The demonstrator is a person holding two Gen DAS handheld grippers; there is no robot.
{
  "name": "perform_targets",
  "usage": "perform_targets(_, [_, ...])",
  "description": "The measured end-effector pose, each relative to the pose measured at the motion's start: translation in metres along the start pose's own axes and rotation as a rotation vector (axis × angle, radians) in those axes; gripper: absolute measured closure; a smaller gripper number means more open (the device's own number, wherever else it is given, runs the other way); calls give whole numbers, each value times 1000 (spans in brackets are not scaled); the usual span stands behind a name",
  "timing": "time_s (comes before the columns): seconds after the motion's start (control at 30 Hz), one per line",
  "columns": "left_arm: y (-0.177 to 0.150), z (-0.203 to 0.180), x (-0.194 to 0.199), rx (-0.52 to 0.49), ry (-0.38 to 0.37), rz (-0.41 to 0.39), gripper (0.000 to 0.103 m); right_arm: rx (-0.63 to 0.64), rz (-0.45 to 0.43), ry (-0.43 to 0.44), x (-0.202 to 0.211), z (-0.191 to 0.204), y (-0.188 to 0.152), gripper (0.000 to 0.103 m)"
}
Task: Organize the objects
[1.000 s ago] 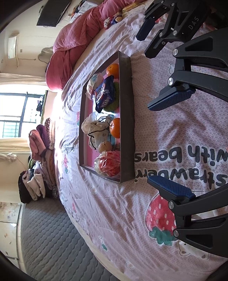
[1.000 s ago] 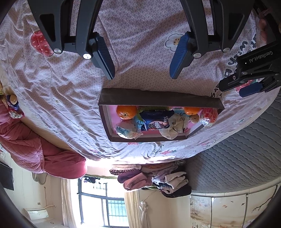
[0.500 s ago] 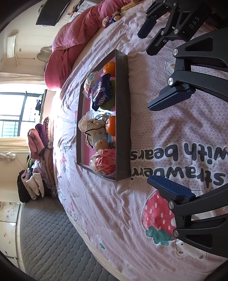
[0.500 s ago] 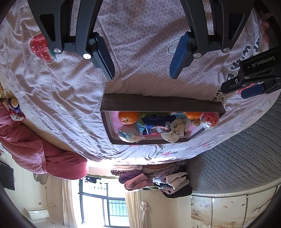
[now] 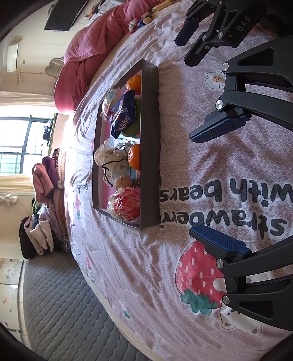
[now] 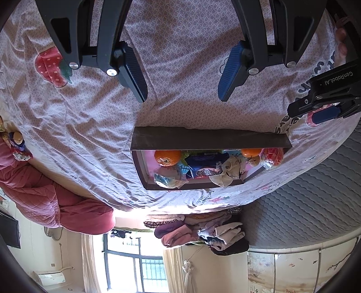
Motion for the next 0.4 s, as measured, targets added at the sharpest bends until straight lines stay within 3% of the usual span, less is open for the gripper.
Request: perform_targets(0.4, [-1,-2,-1,-17,5,-2,26,4,6,-2,-2,1,-1,39])
Point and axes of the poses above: each gripper's, at about its wrist camera, not at the fingertips, and x roughly against the way its jaws point, z to its left, y to its top, the point moved 8 cm from there along -x, roughly the way its jaws point, and after that the axes turned 12 degrees about z, right-handed, at the moved point
